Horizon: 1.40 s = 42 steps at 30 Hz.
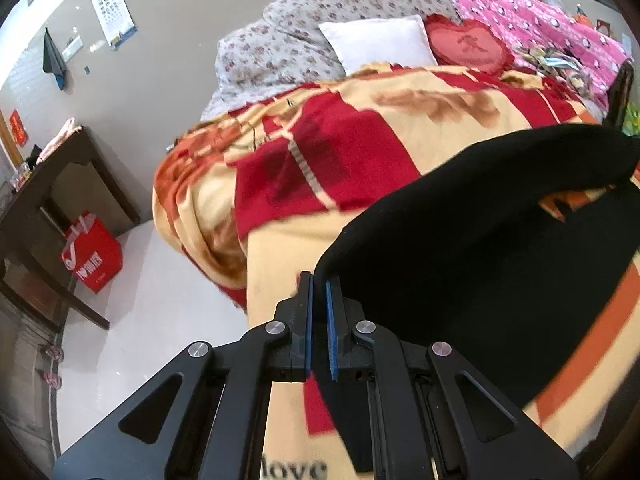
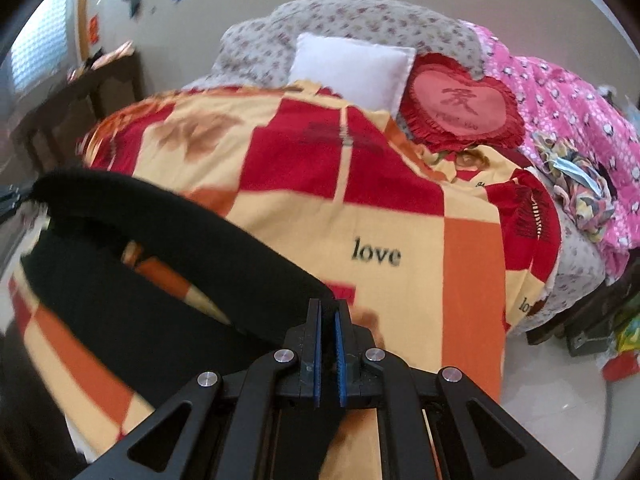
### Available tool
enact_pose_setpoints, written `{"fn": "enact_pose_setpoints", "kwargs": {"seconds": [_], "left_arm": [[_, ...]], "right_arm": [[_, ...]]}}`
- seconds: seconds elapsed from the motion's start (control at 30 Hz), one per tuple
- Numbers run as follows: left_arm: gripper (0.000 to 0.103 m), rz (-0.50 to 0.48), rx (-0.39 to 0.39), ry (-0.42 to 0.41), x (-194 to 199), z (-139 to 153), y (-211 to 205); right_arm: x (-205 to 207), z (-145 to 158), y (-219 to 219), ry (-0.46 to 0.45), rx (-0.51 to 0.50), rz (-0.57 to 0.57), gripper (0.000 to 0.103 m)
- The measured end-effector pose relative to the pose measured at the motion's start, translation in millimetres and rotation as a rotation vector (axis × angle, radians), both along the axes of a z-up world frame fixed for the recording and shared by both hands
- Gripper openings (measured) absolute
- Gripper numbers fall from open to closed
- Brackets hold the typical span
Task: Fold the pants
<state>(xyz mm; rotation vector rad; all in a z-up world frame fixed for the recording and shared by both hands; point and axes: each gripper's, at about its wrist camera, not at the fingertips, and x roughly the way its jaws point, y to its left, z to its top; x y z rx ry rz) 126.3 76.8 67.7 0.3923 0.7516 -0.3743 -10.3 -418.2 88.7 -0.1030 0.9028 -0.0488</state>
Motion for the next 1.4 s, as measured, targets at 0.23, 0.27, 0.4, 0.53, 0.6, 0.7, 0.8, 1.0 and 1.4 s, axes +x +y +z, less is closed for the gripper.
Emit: {"fn": "enact_pose_setpoints", "kwargs": {"seconds": [0.23,0.27,0.4,0.53,0.6,0.7,0.8,1.0,1.4], "left_arm": [[0.005,0.012,-0.065,0.068,-40.2,-20.7,26.9],[0.005,0.011,-0.067,0.070,-45.3,-23.4,27.6],[0.005,0.008,-0.041,0.068,-67.1,-38.2,26.4],[0.006,0.036,-0.088,0.112,-72.4,-50.6,35.9],[0.009,0.064,-0.084,0.125,-76.0,-54.4,41.4],[0.009,0.115,-0.076,0.120,-87.1,-53.3,53.5],[0.009,0.173,-0.111,0.077,-98.2,-38.8,69.1],[0.009,0.031,-0.215,0.084,-89.3,-26.3,32.0],[0.009,0.086,-0.183,0.195,-89.6,-63.6,16.7]], "right_arm": [[-49.5,-2.7,7.5,-0.004,-0.027,0.029,0.005],[-54.8,-4.8,9.3,-0.005,-0.033,0.035,0.005],[-74.1,-24.5,23.0,0.013,-0.107,0.057,0.005],[-81.4,-37.9,22.7,0.019,-0.129,0.044,0.005],[-85.1,-40.4,22.3,0.010,-0.141,0.041,0.005],[-91.7,-43.4,17.1,0.008,-0.128,0.024,0.005],[-97.8,-52.1,12.7,0.058,-0.156,0.006,0.005],[-111.7,-39.8,-13.1,0.030,-0.130,-0.132,0.005],[-109.8,-0.1,-7.4,-0.074,0.085,-0.222,0.009]]}}
